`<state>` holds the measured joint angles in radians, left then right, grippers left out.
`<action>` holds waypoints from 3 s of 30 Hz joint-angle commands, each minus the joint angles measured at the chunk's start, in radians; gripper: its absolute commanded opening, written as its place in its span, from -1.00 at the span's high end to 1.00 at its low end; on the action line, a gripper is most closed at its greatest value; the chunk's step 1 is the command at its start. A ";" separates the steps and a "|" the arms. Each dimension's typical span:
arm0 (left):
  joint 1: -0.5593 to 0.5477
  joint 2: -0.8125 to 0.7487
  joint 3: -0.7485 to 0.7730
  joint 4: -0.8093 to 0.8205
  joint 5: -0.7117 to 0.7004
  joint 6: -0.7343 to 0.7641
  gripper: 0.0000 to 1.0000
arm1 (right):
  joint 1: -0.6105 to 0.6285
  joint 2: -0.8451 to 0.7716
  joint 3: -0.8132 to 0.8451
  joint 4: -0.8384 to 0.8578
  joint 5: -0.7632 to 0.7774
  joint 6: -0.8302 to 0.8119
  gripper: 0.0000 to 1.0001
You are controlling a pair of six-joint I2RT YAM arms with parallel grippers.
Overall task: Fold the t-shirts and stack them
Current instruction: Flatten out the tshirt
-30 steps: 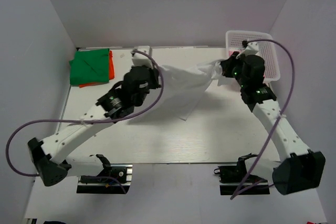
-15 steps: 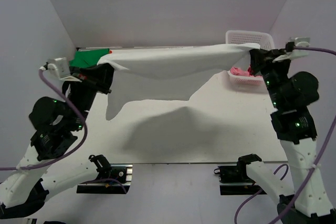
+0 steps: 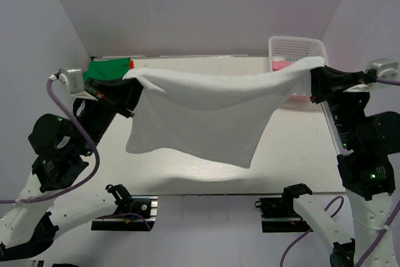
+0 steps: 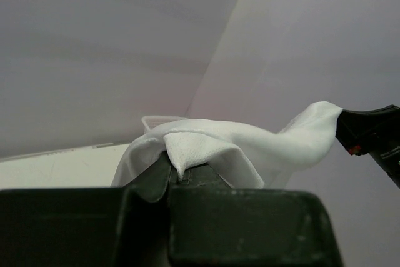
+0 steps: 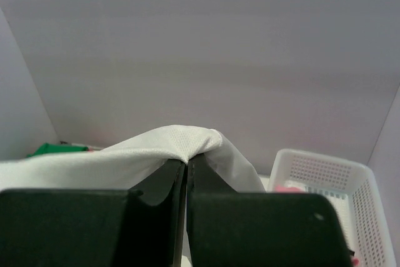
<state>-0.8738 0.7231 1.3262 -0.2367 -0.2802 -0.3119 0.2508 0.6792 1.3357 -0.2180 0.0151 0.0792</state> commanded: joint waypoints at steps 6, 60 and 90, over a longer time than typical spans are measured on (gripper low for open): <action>0.001 0.174 -0.073 0.001 -0.175 -0.118 1.00 | 0.001 0.100 -0.183 0.078 0.006 0.053 1.00; 0.647 1.228 0.168 0.129 0.473 -0.322 -1.00 | 0.057 1.252 0.086 0.269 -0.169 0.106 -0.81; 0.585 1.044 -0.176 0.002 0.256 -0.343 -1.00 | 0.560 0.901 -0.572 0.063 -0.250 0.208 -0.81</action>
<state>-0.2863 1.8805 1.1908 -0.2050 0.0322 -0.6693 0.6930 1.6176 0.8108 0.0040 -0.1638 0.2890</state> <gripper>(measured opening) 0.997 0.904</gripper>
